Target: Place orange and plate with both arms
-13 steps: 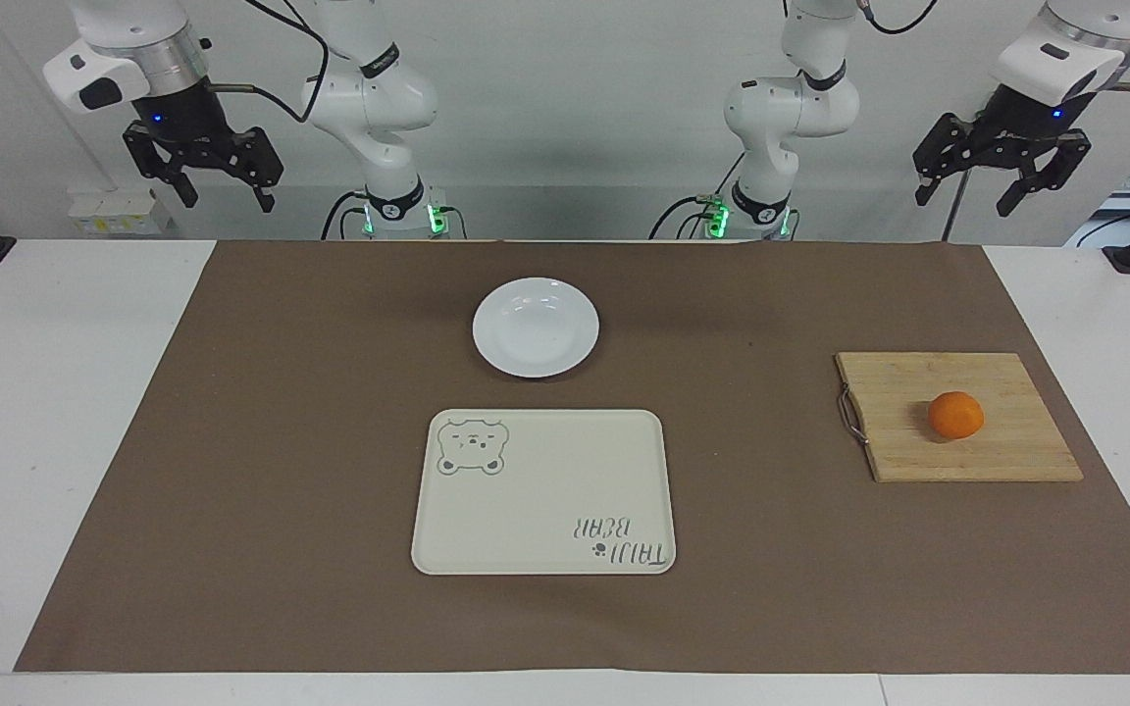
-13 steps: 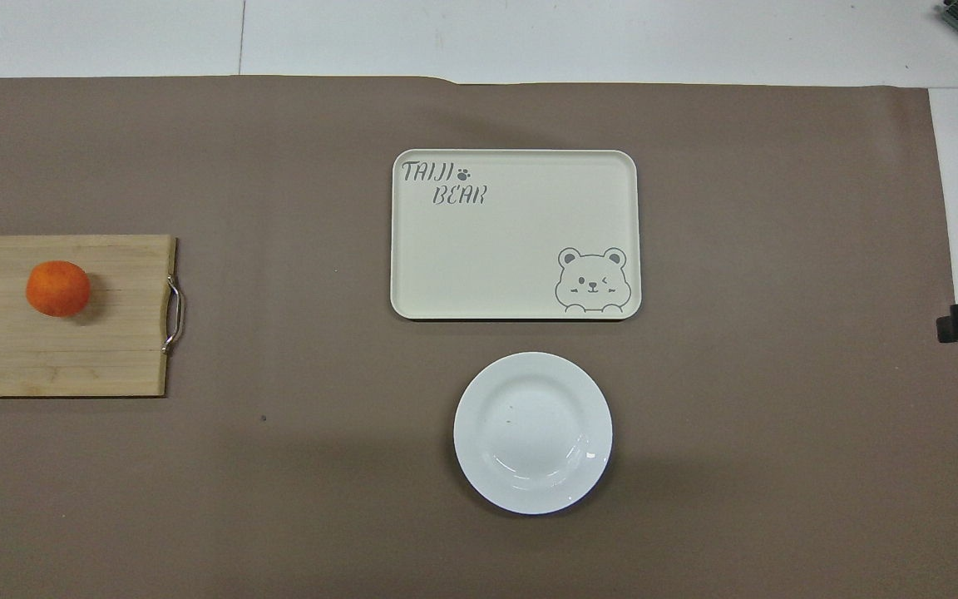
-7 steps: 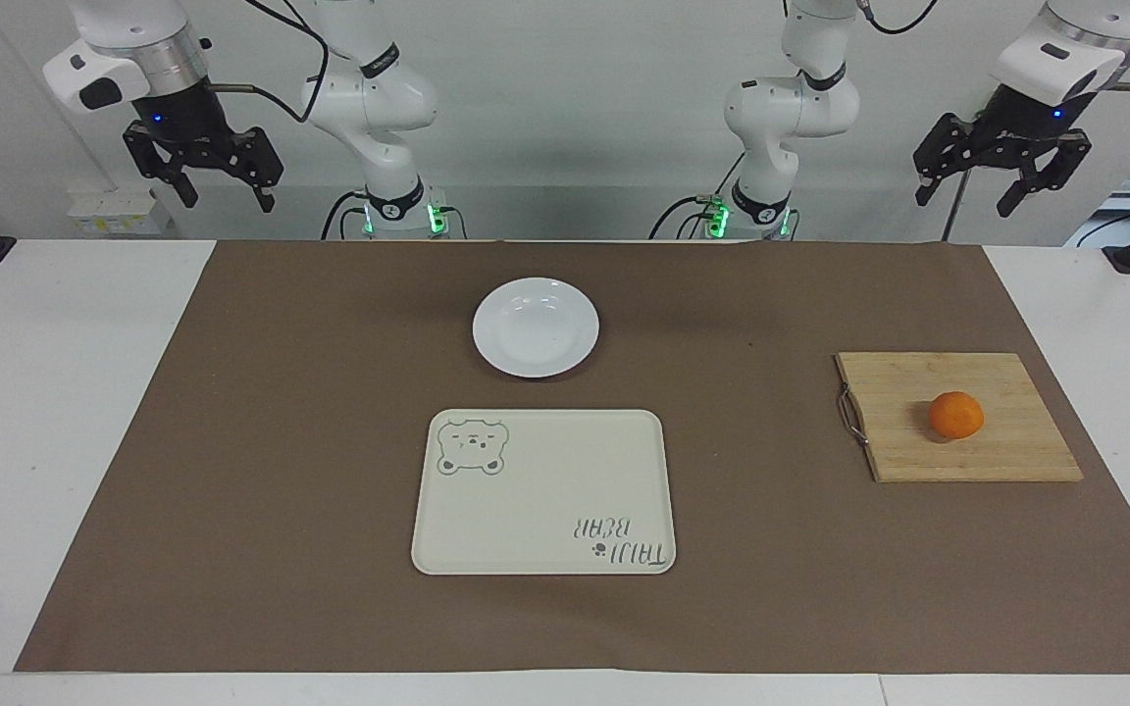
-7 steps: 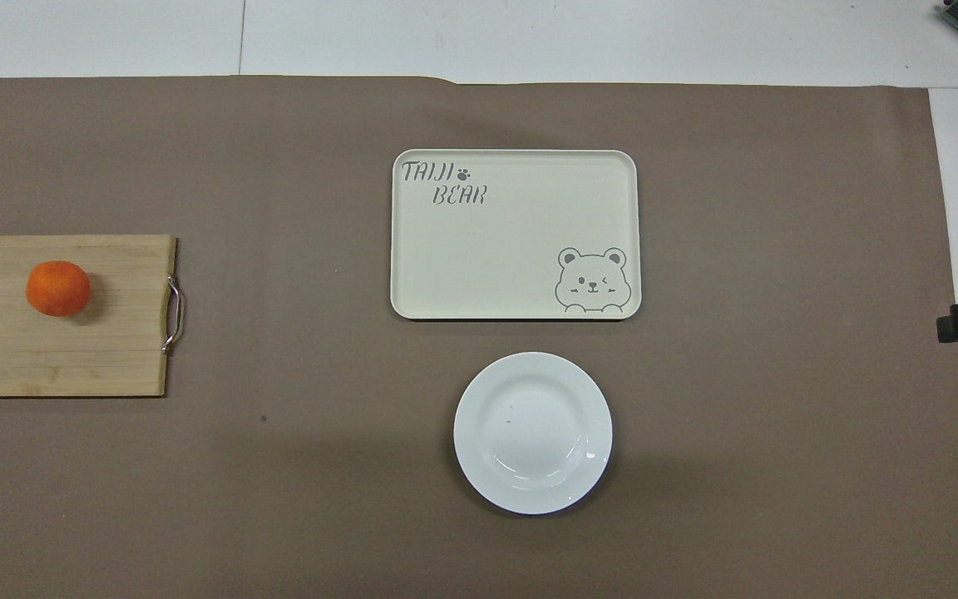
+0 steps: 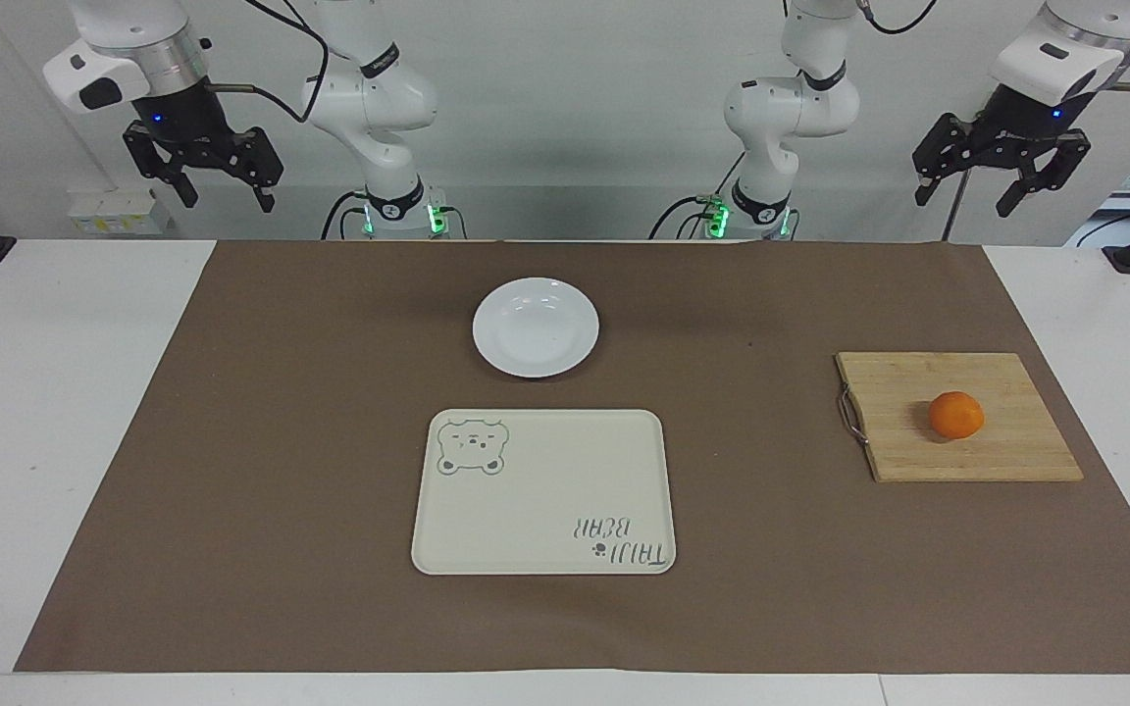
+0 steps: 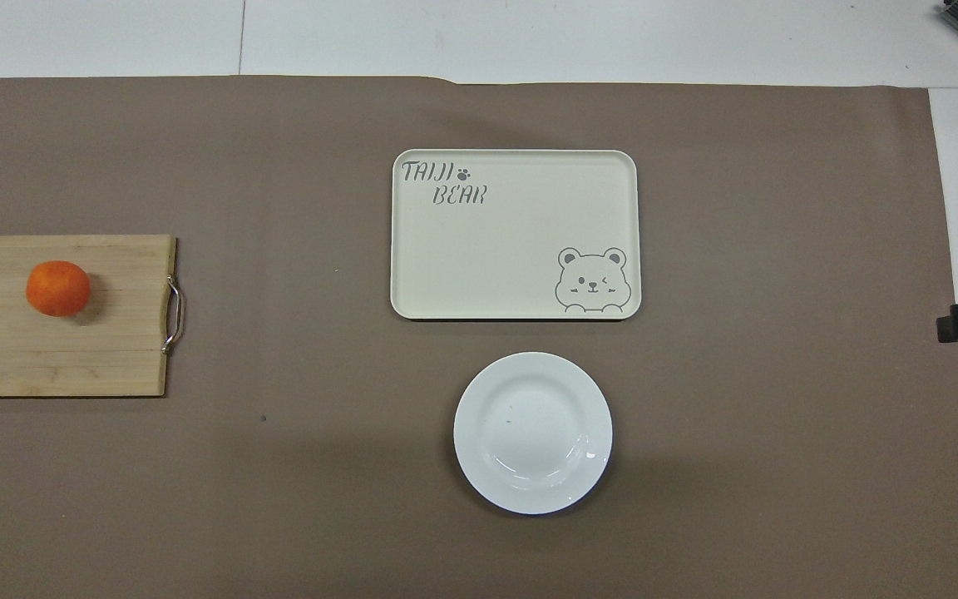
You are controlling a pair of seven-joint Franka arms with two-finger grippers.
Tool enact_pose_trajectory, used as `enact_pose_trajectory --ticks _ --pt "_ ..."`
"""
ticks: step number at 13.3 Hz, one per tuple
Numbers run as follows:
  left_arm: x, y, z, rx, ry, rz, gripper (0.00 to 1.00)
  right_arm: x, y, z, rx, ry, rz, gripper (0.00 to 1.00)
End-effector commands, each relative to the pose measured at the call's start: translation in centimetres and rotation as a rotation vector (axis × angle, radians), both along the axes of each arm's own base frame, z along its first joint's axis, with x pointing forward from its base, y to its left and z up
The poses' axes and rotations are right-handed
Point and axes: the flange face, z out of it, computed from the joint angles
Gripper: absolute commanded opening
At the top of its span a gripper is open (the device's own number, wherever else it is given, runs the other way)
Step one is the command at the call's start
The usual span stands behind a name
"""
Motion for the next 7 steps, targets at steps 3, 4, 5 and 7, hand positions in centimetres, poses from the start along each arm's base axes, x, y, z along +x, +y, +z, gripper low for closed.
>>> enact_pose_trajectory --ticks 3,4,5,7 --pt "-0.56 -0.10 0.26 -0.008 -0.017 0.000 1.00 -0.37 -0.17 0.34 -0.009 0.008 0.016 1.00" --pt "-0.56 -0.10 0.27 -0.008 -0.017 0.000 1.00 -0.42 -0.17 0.42 -0.009 0.007 0.016 1.00" --pt "-0.51 -0.11 0.19 -0.008 -0.015 0.005 1.00 -0.38 -0.24 0.34 -0.009 0.008 0.015 1.00" --pt "-0.67 0.06 0.17 -0.007 -0.006 0.015 1.00 -0.42 -0.17 0.42 -0.009 0.007 0.016 1.00"
